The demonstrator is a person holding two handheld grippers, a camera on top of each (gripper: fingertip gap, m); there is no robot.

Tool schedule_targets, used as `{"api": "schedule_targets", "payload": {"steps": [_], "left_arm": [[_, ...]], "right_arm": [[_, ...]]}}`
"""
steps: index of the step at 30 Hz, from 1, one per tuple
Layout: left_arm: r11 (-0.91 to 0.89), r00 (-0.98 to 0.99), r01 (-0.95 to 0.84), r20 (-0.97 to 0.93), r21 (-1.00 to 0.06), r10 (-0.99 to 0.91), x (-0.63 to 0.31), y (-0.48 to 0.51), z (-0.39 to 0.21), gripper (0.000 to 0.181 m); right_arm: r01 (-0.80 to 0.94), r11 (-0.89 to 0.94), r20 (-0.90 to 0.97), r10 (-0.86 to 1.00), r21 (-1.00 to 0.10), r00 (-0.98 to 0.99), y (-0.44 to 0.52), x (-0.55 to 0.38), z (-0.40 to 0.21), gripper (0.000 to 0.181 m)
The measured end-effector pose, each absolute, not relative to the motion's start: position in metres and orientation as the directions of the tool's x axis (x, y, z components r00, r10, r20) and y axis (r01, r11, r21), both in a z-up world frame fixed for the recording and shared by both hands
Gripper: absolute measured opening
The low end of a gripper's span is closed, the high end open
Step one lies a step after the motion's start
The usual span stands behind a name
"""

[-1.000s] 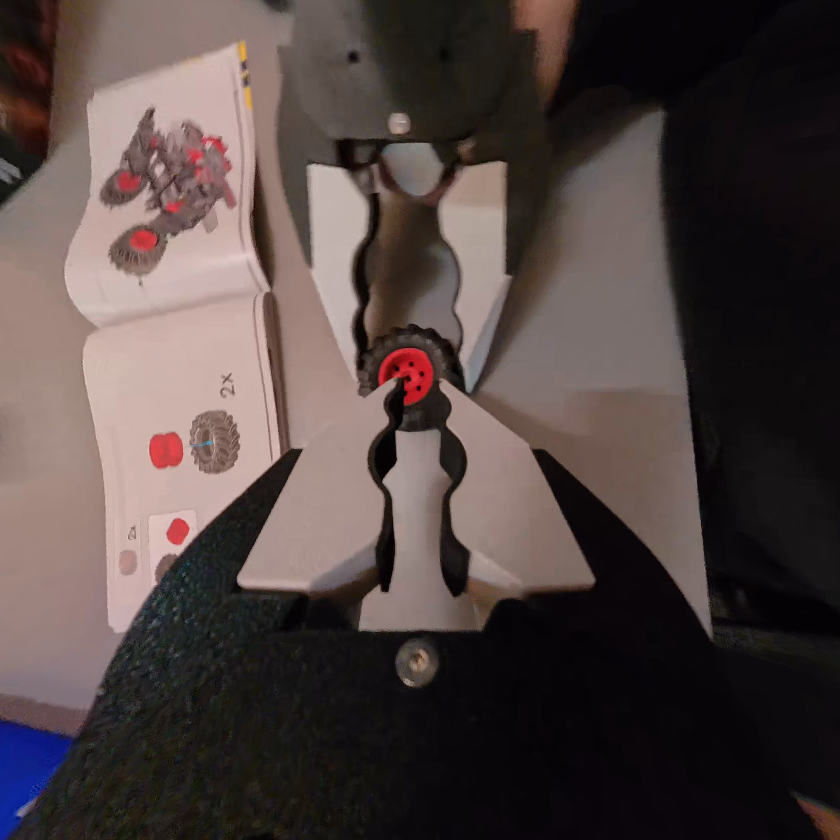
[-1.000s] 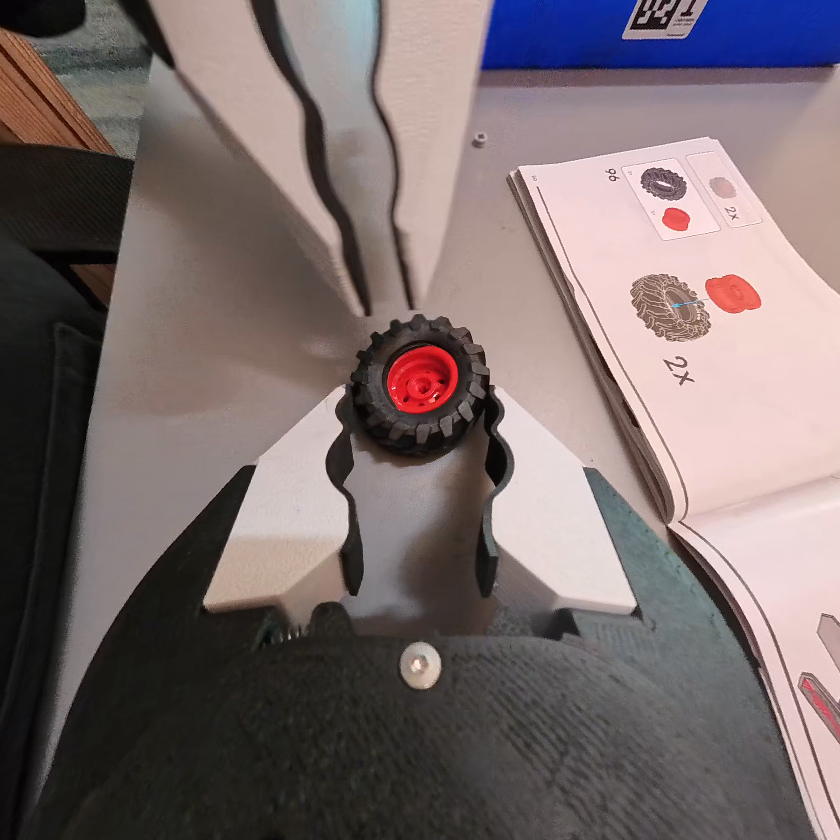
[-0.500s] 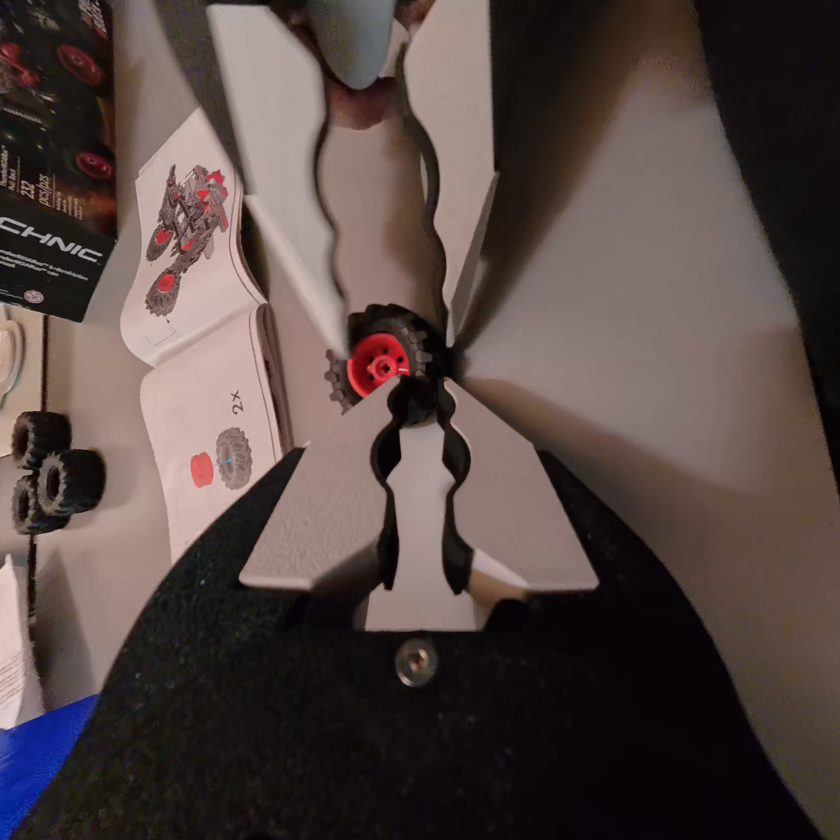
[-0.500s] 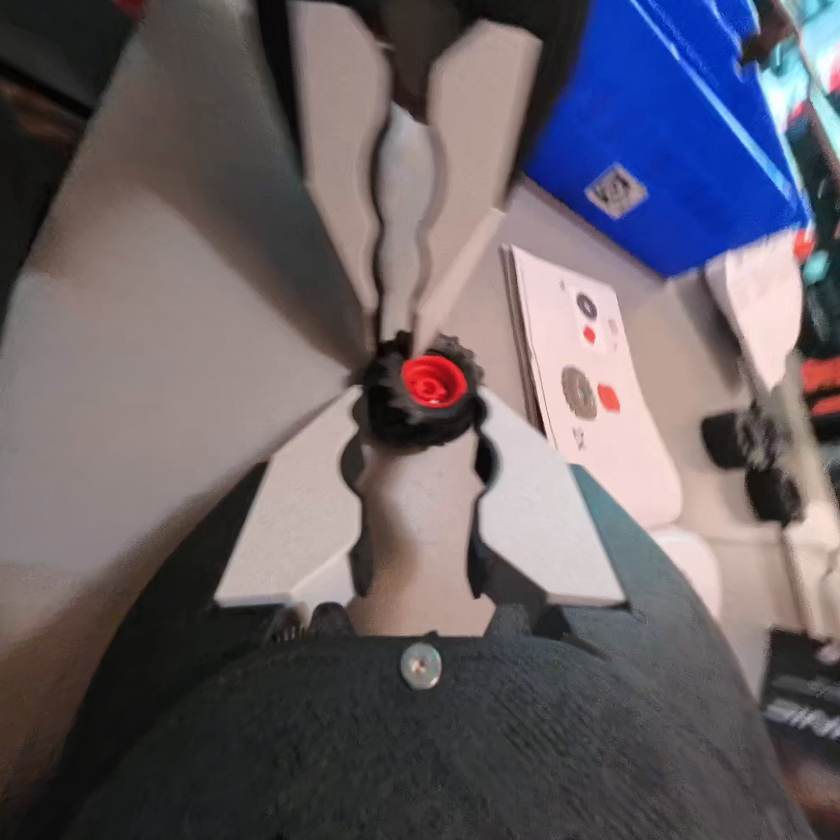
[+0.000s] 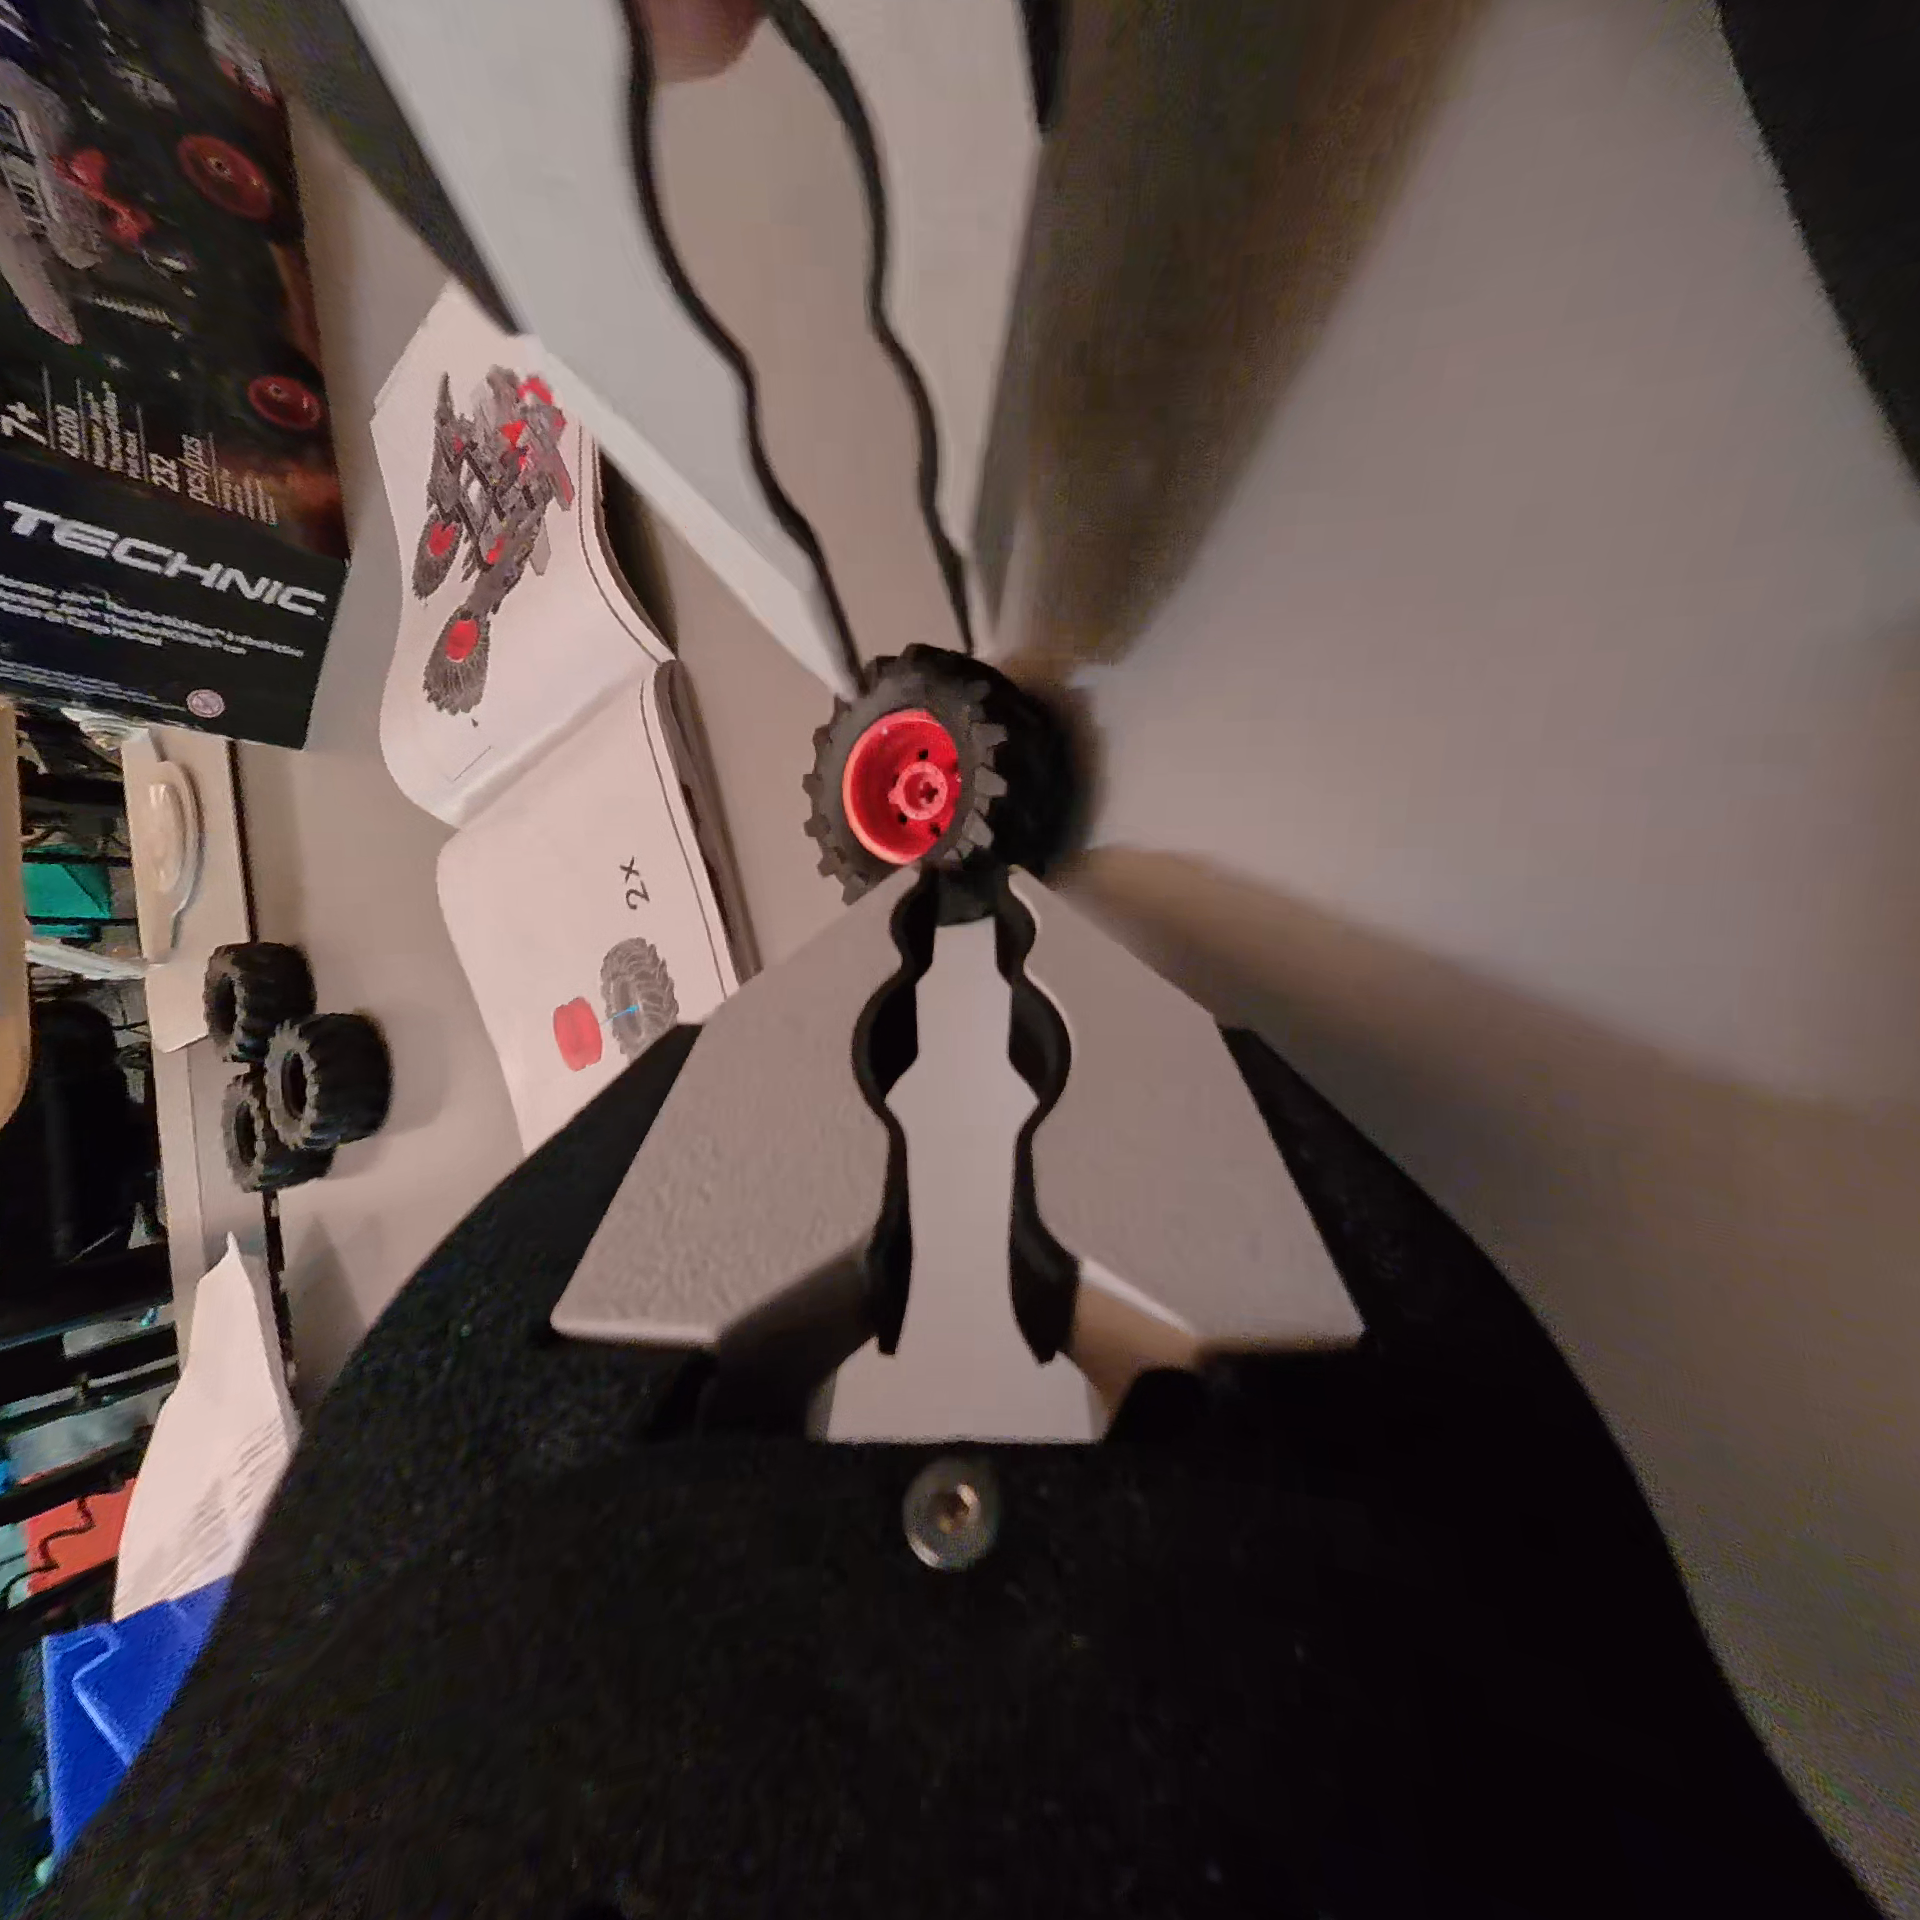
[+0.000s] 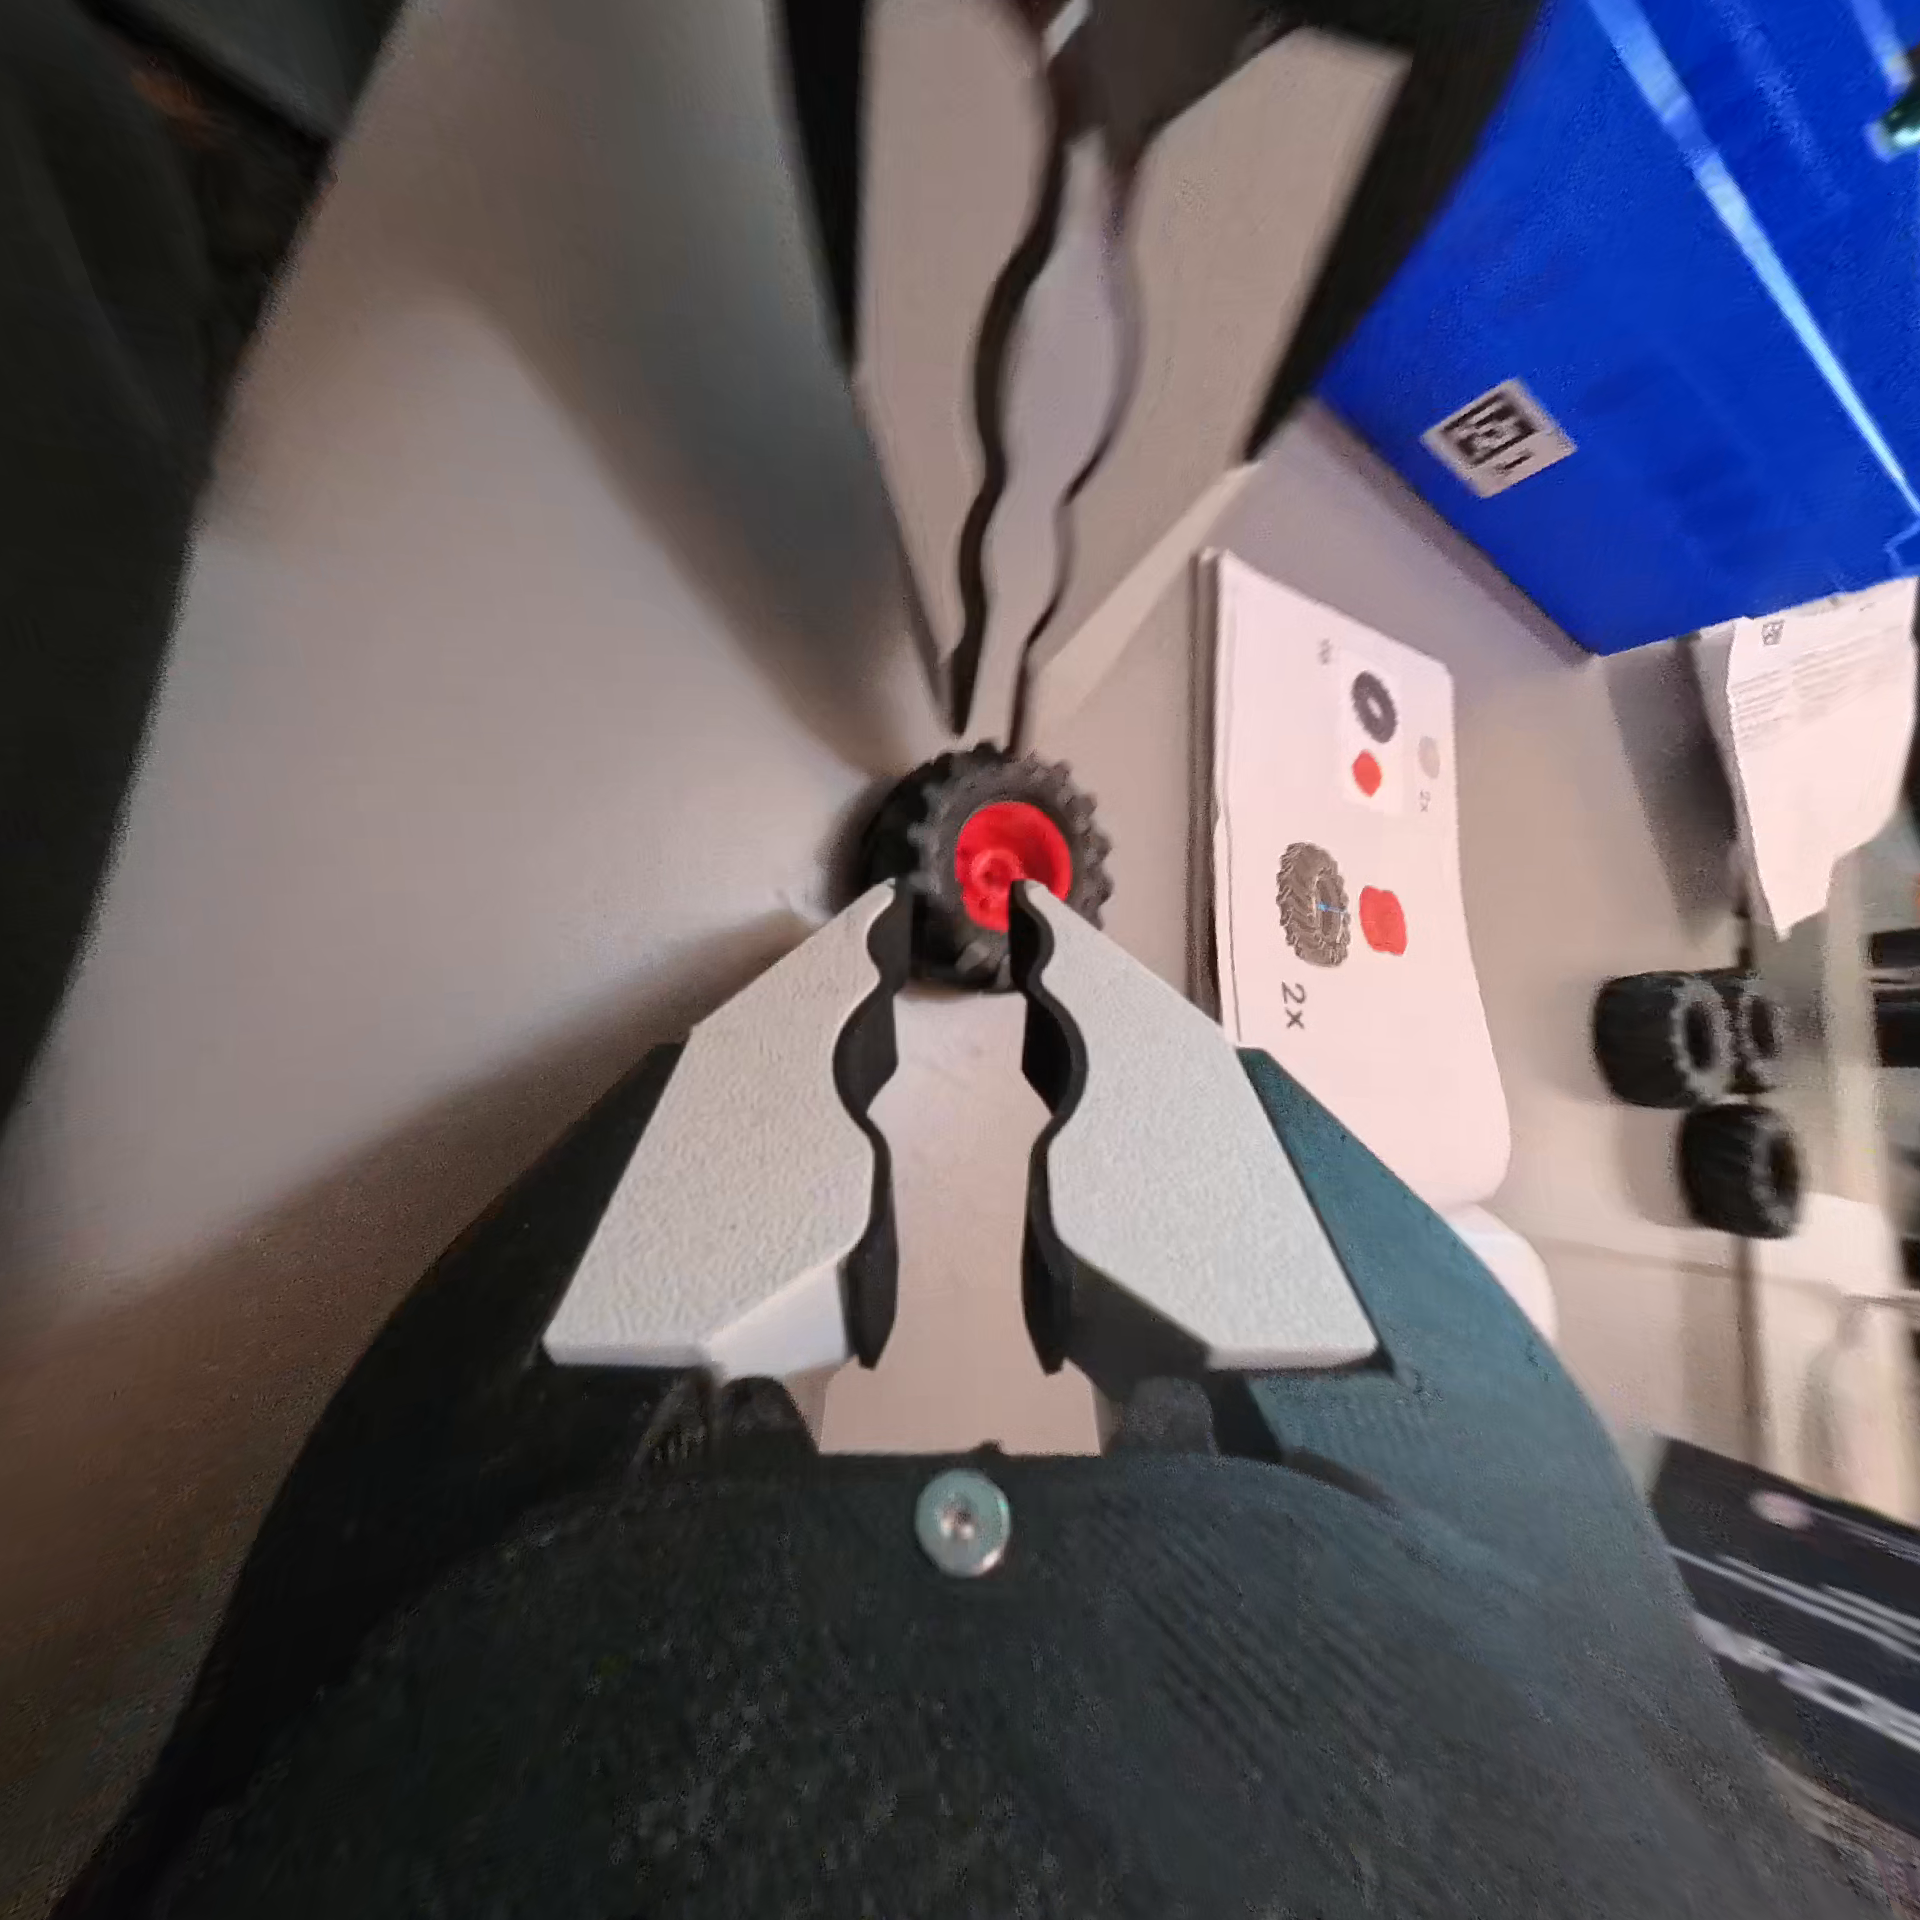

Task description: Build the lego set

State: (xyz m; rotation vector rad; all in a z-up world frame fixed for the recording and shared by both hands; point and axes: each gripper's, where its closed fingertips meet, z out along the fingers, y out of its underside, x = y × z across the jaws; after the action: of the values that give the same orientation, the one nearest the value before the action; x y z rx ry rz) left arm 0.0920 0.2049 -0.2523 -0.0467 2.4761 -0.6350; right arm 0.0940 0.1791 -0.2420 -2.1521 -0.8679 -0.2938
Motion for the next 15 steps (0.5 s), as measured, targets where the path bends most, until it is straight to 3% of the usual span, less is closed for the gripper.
{"api": "schedule_targets", "payload": {"steps": [2,4,9,12,15], "left_arm": [[0.882,-0.832,0.121,-0.531,-0.455,-0.16,0.091,0.202,-0.254,0.011],[0.894,-0.822,0.136,-0.552,-0.427,-0.138,0.093,0.201,-0.257,0.016],[0.904,-0.801,0.187,-0.592,-0.384,-0.086,0.094,0.195,-0.265,0.022],[0.905,-0.797,0.194,-0.598,-0.38,-0.08,0.093,0.193,-0.267,0.02],[0.901,-0.797,0.204,-0.599,-0.382,-0.074,0.095,0.192,-0.268,0.018]], "right_arm": [[0.548,-0.45,0.366,0.431,-0.705,0.825,0.184,0.098,-0.223,0.01],[0.433,-0.501,0.311,0.31,-0.749,0.898,0.196,0.12,-0.218,0.013],[0.335,-0.687,0.133,0.331,-0.644,0.934,0.205,0.127,-0.254,0.035],[0.367,-0.708,0.06,0.419,-0.603,0.906,0.202,0.112,-0.258,0.029],[0.398,-0.714,0.126,0.404,-0.576,0.906,0.21,0.118,-0.257,0.013]]}}
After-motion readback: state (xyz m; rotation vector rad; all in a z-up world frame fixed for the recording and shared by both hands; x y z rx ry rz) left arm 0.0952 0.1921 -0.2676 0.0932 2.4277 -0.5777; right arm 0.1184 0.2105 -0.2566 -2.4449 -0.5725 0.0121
